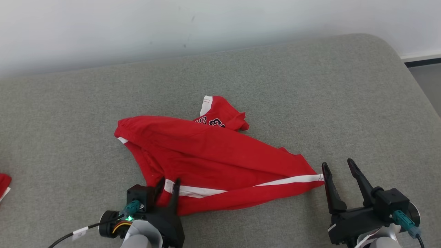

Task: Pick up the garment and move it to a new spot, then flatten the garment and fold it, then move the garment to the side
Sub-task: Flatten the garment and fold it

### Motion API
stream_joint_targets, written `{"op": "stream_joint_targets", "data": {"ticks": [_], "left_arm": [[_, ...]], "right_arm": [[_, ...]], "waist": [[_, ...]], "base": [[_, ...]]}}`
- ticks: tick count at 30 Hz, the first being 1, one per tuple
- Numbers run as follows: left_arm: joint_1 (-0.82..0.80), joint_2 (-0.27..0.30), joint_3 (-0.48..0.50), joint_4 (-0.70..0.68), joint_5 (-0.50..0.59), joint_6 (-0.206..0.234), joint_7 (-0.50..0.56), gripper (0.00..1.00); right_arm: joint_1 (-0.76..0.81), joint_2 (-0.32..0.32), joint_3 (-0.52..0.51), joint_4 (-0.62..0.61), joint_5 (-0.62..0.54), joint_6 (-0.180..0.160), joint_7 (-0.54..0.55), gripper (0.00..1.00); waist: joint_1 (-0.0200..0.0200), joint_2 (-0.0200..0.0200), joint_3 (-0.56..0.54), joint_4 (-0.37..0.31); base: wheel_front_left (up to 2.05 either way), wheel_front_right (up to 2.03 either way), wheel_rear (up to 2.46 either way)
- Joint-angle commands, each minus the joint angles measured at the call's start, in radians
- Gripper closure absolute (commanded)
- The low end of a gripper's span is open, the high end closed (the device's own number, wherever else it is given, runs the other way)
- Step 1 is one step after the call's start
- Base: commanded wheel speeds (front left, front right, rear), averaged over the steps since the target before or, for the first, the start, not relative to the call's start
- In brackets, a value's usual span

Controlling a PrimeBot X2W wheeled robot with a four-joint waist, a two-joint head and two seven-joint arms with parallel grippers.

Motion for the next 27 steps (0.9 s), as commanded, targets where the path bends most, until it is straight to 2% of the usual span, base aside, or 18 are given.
{"op": "stream_joint_targets", "data": {"ticks": [1, 3, 6, 9, 13, 14, 16, 22, 27], "left_arm": [[-0.011, -0.001, -0.008, -0.001, -0.023, -0.003, -0.009, 1.0], [-0.02, 0.0, 0.009, -0.049, -0.02, 0.016, -0.013, 1.0], [0.034, 0.001, 0.071, -0.194, 0.015, 0.041, -0.012, 1.0], [0.105, 0.001, 0.126, -0.325, 0.049, 0.04, -0.012, 1.0], [0.204, 0.0, 0.156, -0.355, 0.062, 0.038, -0.012, 1.0], [0.22, 0.0, 0.162, -0.345, 0.066, 0.037, -0.012, 0.8], [0.248, 0.001, 0.178, -0.322, 0.079, 0.043, -0.012, 0.0], [0.294, 0.0, 0.238, -0.274, 0.121, 0.055, -0.013, 0.0], [0.333, 0.006, 0.294, -0.314, 0.184, 0.074, -0.013, 0.0]], "right_arm": [[0.004, 0.007, -0.005, 0.001, 0.009, -0.002, 0.0, 0.0], [0.013, 0.011, -0.012, 0.004, 0.009, -0.002, 0.0, 0.0], [0.024, 0.018, -0.017, 0.007, 0.01, -0.002, 0.0, 0.0], [0.04, 0.025, -0.015, 0.019, 0.011, -0.002, 0.0, 0.0], [0.059, 0.036, -0.006, 0.038, 0.016, -0.002, 0.0, 0.0], [0.063, 0.039, -0.002, 0.042, 0.017, -0.002, 0.0, 0.0], [0.072, 0.043, 0.007, 0.05, 0.017, -0.002, 0.0, 0.0], [0.078, 0.047, 0.027, 0.058, 0.019, -0.002, 0.0, 0.0], [0.081, 0.055, 0.035, 0.047, 0.006, -0.002, 0.0, 0.0]], "waist": [[-0.0001, -0.0001, -0.005, 0.006], [-0.0001, -0.0001, -0.011, 0.016], [-0.0001, -0.0001, -0.026, 0.039], [-0.0001, -0.0001, -0.051, 0.065], [-0.0001, -0.0001, -0.084, 0.096], [-0.0001, -0.0001, -0.091, 0.102], [-0.0001, -0.0001, -0.105, 0.111], [-0.0001, -0.0001, -0.131, 0.113], [-0.0001, -0.0001, -0.146, 0.1]], "base": [[0.0, 0.0, 0.0], [0.0, 0.0, 0.0], [0.0, 0.0, 0.0], [0.0, 0.0, 0.0], [0.0, 0.0, 0.0], [0.0, 0.0, 0.0], [0.0, 0.0, 0.0], [0.0, 0.0, 0.0], [0.0, 0.0, 0.0]]}}
